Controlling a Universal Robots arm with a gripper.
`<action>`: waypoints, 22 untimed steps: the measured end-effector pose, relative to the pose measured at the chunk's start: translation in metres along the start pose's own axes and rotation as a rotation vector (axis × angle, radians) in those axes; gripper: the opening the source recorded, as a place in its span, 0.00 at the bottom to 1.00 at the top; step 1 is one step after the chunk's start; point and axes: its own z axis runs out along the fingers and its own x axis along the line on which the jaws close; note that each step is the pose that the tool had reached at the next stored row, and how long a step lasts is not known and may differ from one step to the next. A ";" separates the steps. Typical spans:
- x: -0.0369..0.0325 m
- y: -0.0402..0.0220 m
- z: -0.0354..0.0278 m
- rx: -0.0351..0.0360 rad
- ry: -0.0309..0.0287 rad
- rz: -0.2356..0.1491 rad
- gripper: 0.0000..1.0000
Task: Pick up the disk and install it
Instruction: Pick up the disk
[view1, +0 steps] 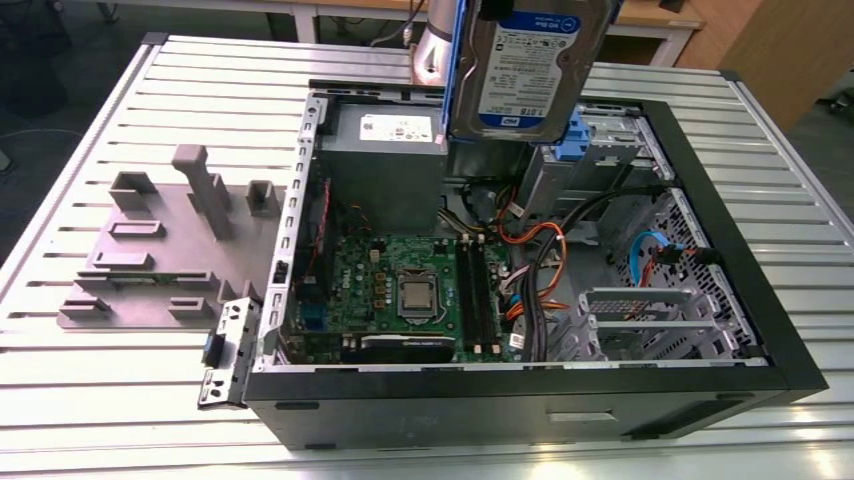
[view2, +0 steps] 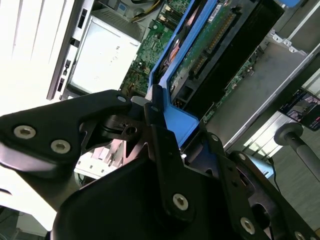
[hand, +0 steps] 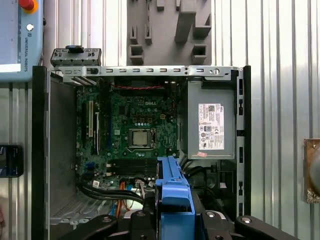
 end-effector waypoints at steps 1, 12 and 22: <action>0.0001 0.0000 0.0000 0.0001 0.0000 0.000 0.36; 0.0024 -0.0001 0.0000 0.0001 0.0001 0.000 0.36; 0.0034 -0.0001 0.0000 0.0001 0.0000 0.000 0.36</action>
